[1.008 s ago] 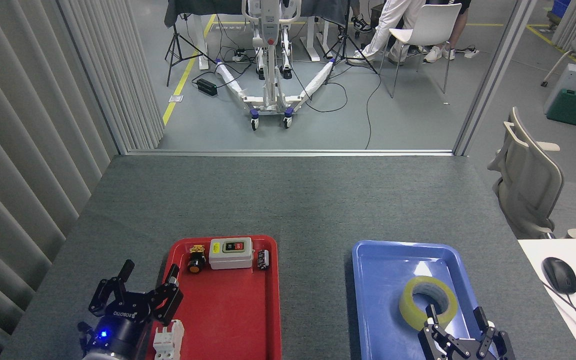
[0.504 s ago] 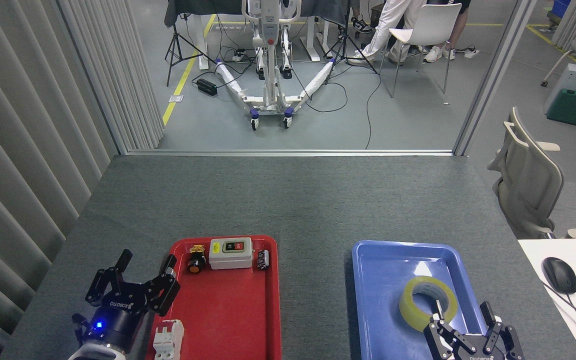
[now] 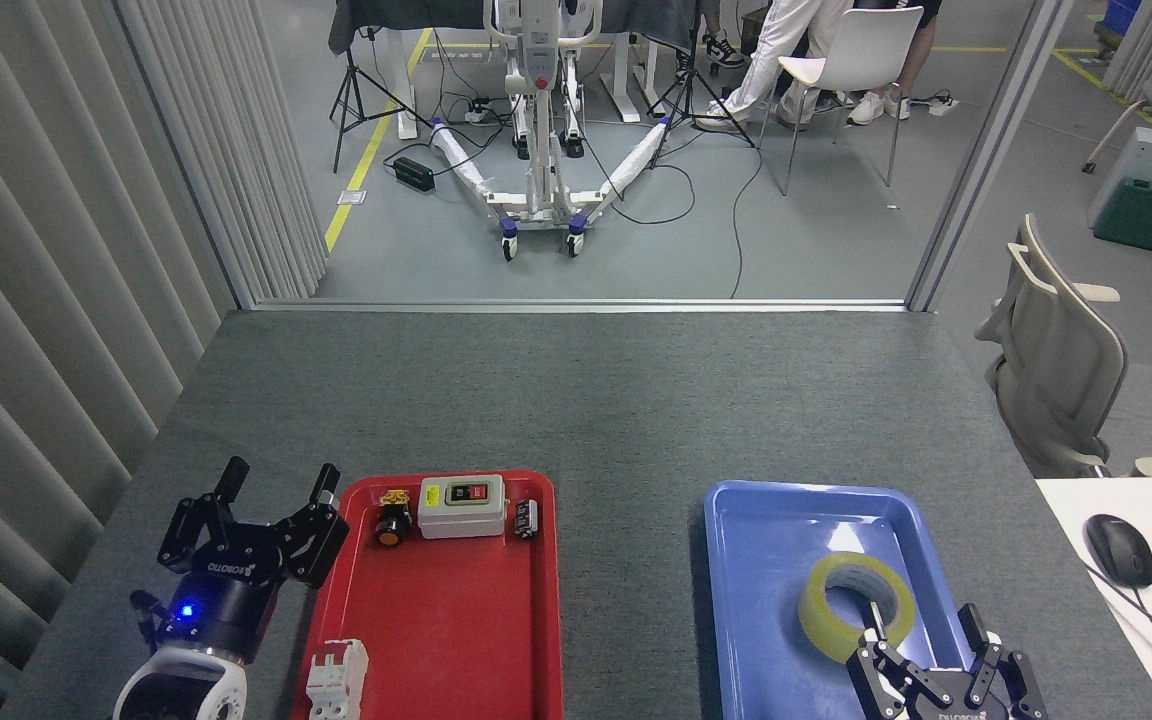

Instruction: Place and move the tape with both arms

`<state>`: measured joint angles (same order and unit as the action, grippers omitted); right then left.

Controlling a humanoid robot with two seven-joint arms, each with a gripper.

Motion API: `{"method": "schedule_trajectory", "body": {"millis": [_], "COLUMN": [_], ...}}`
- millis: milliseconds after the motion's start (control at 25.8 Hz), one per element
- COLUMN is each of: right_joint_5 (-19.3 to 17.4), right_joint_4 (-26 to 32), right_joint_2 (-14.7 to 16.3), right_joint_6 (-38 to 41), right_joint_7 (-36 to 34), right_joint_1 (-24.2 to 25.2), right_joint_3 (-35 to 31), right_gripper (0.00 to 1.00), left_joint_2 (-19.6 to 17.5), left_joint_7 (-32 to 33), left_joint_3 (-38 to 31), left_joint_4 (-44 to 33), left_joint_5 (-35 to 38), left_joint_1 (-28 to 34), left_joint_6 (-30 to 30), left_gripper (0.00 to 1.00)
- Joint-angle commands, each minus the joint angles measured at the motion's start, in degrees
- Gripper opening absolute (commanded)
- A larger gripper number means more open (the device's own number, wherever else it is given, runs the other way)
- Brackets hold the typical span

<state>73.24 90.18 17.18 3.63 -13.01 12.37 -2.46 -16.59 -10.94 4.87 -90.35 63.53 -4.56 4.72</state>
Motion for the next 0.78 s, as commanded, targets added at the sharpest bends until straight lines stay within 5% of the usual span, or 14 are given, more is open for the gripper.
{"method": "schedule_trajectory", "body": {"millis": [0,233,736], "right_joint_5": [0.06,0.06,0.06], "right_joint_4": [-0.01,0.26,0.35], "right_joint_2": [-0.05,-0.05,-0.05], "right_joint_6": [-0.02,0.06,0.06], "right_joint_7": [0.0,-0.08,-0.08], "right_joint_1": [-0.06,0.11,0.2], "right_joint_3": [0.0,0.0,-0.09], "right_gripper": [0.99,0.99,0.99], "left_joint_2": [-0.46,-1.08,0.42], "left_joint_7": [-0.05,-0.05,-0.22], "left_joint_3": [-0.39,-0.39,-0.56], "left_joint_4": [0.0,-7.82,-4.83], "left_joint_5": [0.02,0.02,0.02], "left_joint_1": [-0.1,6.22,6.31], "left_joint_6": [-0.68,-0.33,-2.96], "left_gripper": [1.0,1.0,1.0]}}
